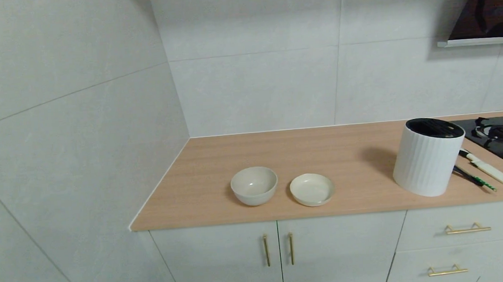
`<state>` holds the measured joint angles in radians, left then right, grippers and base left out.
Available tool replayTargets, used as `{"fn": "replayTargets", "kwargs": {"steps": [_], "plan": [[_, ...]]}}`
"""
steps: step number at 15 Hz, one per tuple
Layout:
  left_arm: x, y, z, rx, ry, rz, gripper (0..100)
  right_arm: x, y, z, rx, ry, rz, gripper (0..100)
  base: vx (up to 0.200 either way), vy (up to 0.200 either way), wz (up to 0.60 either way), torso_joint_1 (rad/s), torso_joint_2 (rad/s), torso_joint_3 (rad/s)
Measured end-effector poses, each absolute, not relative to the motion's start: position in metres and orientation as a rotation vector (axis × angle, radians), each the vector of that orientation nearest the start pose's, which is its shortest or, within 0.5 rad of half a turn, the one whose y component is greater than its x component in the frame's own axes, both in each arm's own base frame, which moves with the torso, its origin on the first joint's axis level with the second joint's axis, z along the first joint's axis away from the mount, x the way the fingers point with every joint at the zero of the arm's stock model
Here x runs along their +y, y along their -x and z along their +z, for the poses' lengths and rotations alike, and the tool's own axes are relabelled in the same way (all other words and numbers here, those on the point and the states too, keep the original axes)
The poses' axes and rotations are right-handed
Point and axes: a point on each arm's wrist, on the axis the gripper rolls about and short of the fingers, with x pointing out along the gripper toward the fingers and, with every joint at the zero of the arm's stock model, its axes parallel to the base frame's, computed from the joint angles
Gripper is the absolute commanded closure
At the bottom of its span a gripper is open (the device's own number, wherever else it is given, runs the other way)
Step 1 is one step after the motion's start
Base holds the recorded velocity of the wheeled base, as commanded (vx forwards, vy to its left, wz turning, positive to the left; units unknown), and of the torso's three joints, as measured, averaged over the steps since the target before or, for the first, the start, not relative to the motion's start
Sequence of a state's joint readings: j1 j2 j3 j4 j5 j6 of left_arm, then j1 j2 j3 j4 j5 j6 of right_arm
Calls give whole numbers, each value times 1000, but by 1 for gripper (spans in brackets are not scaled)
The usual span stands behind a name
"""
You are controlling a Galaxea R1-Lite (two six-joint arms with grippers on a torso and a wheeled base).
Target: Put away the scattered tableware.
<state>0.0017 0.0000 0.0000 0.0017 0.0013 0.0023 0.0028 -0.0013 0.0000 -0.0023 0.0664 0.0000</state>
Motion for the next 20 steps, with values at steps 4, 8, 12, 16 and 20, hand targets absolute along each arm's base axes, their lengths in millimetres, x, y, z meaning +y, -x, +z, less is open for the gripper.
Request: {"fn": "replayTargets", "kwargs": {"steps": [4, 8, 12, 16, 20], "plan": [[0, 23, 75, 2, -3, 3, 0, 1, 23, 76, -4, 0, 68, 0, 0, 0, 0, 0, 0, 0], [0, 23, 75, 2, -3, 3, 0, 1, 23, 76, -4, 0, 69, 0, 0, 0, 0, 0, 0, 0], [0, 23, 75, 1, -3, 3, 0, 1, 23, 76, -4, 0, 69, 0, 0, 0, 0, 0, 0, 0], [0, 23, 75, 2, -3, 3, 0, 1, 23, 76, -4, 0, 69, 0, 0, 0, 0, -29, 60, 34], [0, 23, 75, 2, -3, 3, 0, 1, 23, 76, -4, 0, 69, 0, 0, 0, 0, -207, 453, 243]]}}
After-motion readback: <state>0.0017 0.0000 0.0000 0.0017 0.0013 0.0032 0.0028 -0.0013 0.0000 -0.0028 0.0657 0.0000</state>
